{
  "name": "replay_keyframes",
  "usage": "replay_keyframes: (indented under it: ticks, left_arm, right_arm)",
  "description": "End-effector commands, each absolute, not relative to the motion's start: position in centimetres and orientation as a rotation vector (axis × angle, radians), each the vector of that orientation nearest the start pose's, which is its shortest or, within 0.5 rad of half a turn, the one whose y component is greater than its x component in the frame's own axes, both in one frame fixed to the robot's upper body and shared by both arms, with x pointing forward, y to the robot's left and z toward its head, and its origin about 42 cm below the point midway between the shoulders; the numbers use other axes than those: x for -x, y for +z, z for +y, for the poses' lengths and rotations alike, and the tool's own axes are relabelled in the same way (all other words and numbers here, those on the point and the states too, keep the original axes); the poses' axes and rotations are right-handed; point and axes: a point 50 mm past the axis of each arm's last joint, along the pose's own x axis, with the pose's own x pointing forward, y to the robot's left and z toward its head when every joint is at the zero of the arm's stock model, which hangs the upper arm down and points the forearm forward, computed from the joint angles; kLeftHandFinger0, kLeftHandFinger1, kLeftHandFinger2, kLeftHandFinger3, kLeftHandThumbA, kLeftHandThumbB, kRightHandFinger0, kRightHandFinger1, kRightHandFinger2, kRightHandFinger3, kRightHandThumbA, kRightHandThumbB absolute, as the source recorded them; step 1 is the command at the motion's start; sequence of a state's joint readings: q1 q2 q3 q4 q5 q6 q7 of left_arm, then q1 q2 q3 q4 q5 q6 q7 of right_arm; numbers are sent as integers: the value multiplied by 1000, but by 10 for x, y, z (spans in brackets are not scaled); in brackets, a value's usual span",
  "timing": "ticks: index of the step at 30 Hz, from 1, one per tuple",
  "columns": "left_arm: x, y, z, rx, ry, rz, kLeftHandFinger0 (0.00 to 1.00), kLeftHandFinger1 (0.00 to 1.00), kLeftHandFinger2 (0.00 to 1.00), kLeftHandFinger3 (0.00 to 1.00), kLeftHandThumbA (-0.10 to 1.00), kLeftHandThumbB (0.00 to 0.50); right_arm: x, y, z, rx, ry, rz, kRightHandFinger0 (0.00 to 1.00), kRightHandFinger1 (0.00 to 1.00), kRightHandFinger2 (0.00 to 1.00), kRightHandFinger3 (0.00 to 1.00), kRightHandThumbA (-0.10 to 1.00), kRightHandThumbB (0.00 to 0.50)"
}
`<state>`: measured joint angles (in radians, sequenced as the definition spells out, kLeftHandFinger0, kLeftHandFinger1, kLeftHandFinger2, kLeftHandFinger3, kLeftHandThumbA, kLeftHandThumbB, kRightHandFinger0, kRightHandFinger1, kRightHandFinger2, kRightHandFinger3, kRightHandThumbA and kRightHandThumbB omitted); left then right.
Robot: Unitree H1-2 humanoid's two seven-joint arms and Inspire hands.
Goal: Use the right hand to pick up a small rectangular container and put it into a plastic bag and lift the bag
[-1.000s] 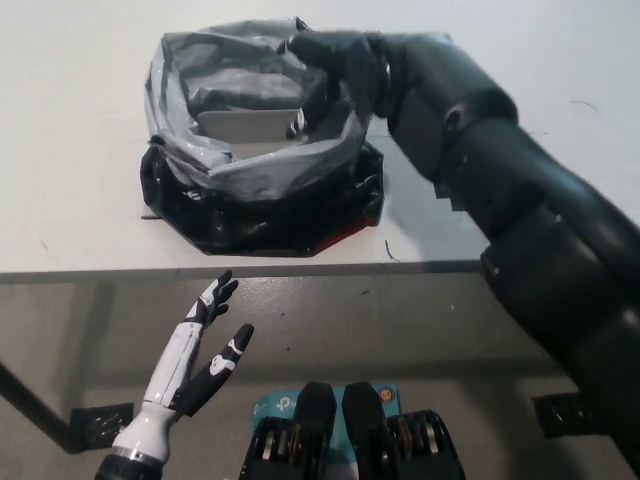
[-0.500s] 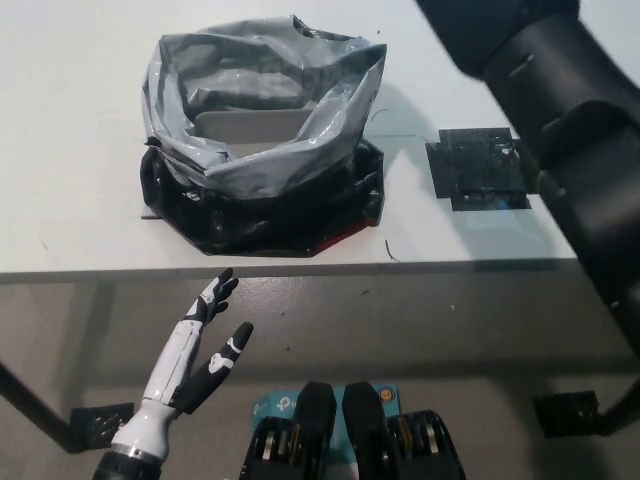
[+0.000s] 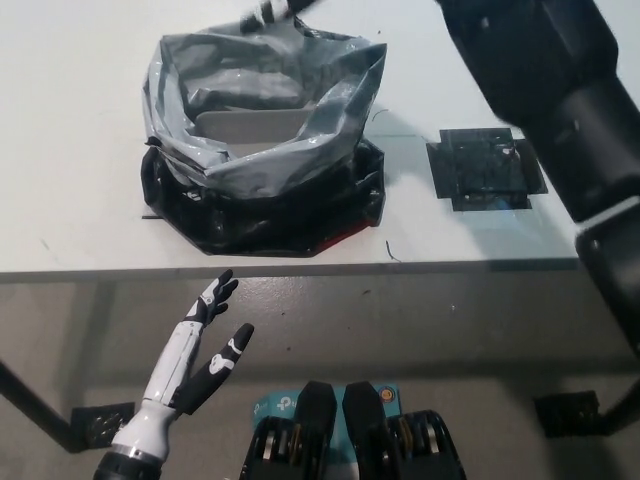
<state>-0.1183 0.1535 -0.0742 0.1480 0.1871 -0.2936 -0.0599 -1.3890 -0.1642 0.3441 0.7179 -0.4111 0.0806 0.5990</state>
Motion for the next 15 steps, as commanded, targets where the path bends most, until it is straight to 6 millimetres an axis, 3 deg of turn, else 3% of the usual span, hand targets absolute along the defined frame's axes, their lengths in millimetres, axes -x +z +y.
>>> replay_keyframes:
  ticks: [1,3,10,15]
  left_arm:
    - [-319,115,236,-359,-188,-281,1000,1000,1000,1000,843,239]
    - [-315,112,236,-354,-190,-277,1000,1000,1000,1000,830,226]
    - [-306,107,233,-327,-175,-259,1000,1000,1000,1000,804,234]
    - [-310,109,232,-333,-177,-268,1000,1000,1000,1000,816,245]
  right_arm:
    - [-510,506,-96,1337,683,-363,1000,1000,1000,1000,1000,487]
    - [-513,497,-108,1337,611,-360,1000,1000,1000,1000,1000,455]
    - [-535,477,-122,1242,426,-307,1000,1000,1000,1000,1000,500]
    - [-546,492,-115,1198,334,-309,1000,1000,1000,1000,1000,490]
